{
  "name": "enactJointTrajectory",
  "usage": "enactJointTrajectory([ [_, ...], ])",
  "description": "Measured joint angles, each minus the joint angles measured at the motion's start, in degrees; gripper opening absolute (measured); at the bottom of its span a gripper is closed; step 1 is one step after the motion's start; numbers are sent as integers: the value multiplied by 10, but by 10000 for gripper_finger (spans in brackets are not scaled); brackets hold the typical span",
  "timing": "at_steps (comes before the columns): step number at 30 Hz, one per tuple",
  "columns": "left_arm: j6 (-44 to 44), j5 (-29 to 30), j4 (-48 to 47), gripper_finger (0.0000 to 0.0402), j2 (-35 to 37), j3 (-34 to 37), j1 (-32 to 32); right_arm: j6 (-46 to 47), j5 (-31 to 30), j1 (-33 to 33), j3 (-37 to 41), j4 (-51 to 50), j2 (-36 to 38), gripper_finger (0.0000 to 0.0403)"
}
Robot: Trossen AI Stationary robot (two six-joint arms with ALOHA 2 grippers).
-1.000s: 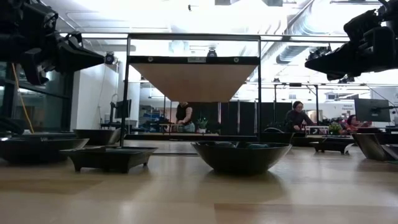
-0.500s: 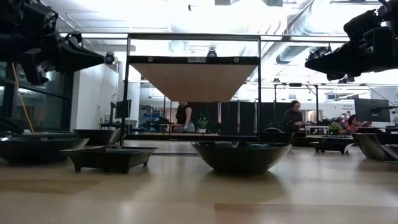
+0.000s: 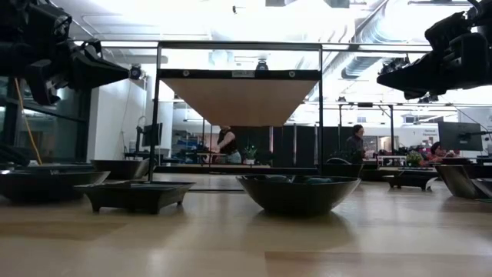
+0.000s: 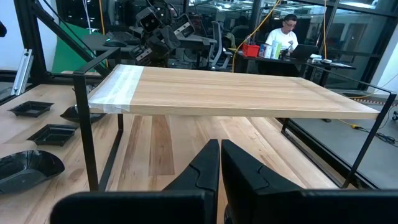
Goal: Pick & Place Mini shaped plates
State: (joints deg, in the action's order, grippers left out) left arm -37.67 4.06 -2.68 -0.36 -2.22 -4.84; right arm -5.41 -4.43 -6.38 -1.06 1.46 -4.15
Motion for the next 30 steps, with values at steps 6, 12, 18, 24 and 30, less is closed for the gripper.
enactJointTrajectory([
  [6,0,0,0,12,0,0,0,0,0,0,0,0,0,12],
  [12,0,0,0,12,0,0,0,0,0,0,0,0,0,12],
  [18,0,0,0,12,0,0,0,0,1,0,0,0,0,12],
  [24,0,0,0,12,0,0,0,57,2,0,0,1,0,12],
  [30,0,0,0,12,0,0,0,113,7,0,-8,-3,-12,12],
])
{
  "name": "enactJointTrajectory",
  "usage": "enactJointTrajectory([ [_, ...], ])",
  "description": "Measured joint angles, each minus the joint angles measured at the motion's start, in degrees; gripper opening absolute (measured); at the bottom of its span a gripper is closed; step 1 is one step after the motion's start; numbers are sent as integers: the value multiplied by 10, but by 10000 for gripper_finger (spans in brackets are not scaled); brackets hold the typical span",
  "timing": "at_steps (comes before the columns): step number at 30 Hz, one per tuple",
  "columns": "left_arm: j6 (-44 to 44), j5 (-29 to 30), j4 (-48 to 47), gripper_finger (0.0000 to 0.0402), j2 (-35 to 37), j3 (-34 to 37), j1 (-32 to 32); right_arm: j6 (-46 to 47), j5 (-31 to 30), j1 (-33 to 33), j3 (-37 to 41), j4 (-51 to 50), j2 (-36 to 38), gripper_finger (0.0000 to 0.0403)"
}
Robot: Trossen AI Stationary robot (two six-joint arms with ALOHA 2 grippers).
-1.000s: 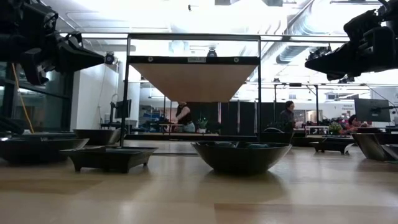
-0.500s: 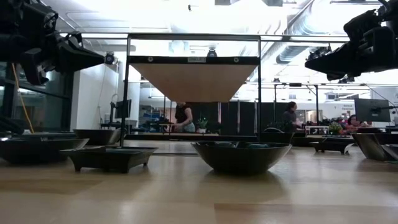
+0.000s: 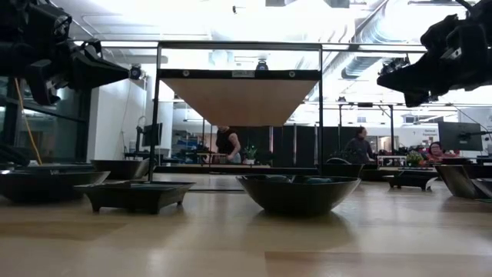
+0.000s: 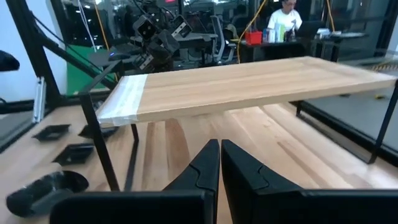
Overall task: Pick & Place Mini shaped plates
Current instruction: Put the distorted square plate on the shelf
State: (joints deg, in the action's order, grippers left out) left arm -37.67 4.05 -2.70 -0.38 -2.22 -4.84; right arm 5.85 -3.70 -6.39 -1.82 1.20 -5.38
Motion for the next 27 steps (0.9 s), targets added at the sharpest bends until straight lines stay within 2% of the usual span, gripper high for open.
enactJointTrajectory([
  [9,0,0,0,12,0,0,0,17,0,0,-95,-15,-94,12],
  [18,0,0,0,12,0,0,0,39,6,-23,-256,-71,-279,12],
  [22,0,0,0,12,0,0,0,115,8,-67,-357,-154,-370,12],
  [27,0,0,0,12,0,0,0,122,57,-135,-480,-274,-481,12],
])
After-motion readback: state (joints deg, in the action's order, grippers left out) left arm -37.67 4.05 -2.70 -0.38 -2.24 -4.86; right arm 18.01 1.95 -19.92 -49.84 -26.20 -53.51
